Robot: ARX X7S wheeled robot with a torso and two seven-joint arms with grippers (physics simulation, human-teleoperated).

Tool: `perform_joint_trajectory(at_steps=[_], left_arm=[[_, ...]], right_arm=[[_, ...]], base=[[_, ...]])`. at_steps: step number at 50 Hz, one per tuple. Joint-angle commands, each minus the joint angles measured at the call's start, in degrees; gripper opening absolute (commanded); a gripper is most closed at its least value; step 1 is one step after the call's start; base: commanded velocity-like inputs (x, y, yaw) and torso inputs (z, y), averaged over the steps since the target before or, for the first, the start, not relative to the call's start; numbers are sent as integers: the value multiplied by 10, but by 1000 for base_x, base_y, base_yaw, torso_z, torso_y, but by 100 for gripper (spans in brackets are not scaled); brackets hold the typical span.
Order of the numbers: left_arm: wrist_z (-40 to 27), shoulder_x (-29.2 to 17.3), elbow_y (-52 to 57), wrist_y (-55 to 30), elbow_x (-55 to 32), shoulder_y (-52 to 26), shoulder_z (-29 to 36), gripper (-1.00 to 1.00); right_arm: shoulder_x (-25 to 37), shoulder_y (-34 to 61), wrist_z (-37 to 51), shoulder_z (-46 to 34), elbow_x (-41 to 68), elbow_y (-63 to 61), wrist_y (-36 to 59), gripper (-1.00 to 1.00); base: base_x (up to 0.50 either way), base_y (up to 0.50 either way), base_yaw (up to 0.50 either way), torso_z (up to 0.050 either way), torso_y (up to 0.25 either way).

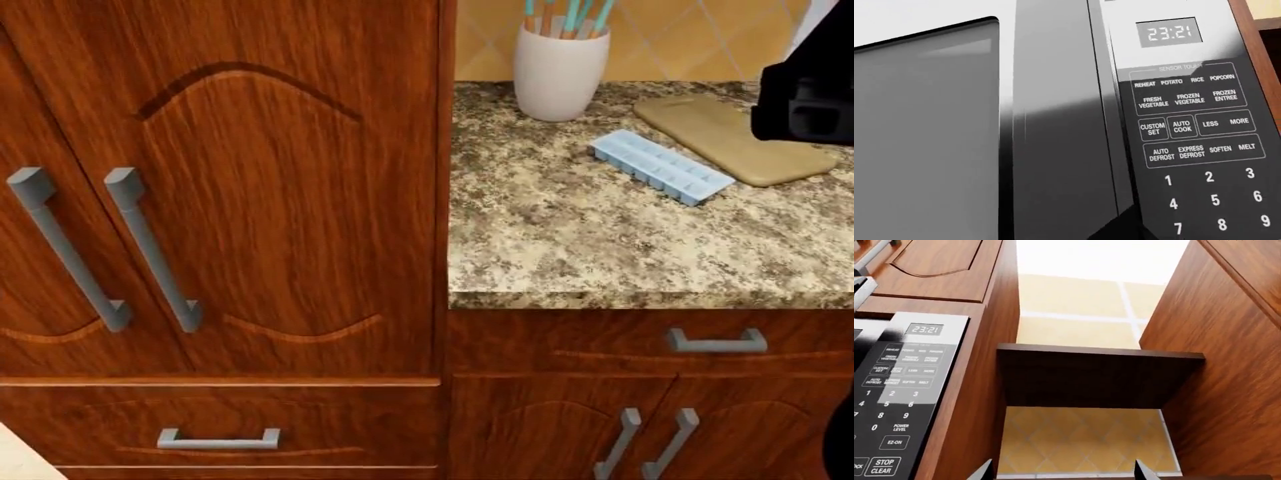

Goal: Open the microwave door

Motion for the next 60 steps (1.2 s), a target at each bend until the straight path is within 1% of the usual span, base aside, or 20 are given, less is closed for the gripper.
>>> perform_joint_trajectory(at_steps=[1,5,12,13,31,39,44,51,57,60], left_arm=[[7,11,117,-47,-9,-68,-31,-100],[9,9,113,-44,-8,-81,-31,-100],[10,8,110,-38,-7,-82,-29,-100],[11,7,110,-37,-6,-81,-28,100],[5,2,107,-30,-3,-87,-30,100],[11,10,188,-89,-45,-82,-40,100],[26,24,218,-112,-70,-86,-27,100],[42,37,218,-114,-81,-73,-1,100],[62,56,193,-118,-94,-61,24,100],[79,70,150,-107,-92,-64,44,100]], right_arm=[[10,6,12,-6,10,0,-3,100],[12,7,15,-10,10,2,-6,100],[18,9,21,-14,13,3,-9,100],[18,10,21,-15,13,3,-9,100],[29,11,34,-24,18,5,-18,100],[34,6,36,-25,17,9,-29,100],[36,5,38,-26,18,12,-33,100],[40,-5,40,-23,18,14,-44,100],[43,-17,41,-19,18,14,-54,100],[45,-26,42,-14,18,15,-61,100]], base=[[0,-3,-3,0,11],[0,-2,-1,3,6],[0,-1,0,3,5],[0,0,0,10,11],[0,0,0,0,0],[0,0,0,0,0],[0,0,0,0,0],[0,0,0,0,0],[0,0,0,0,0],[0,0,0,0,0]])
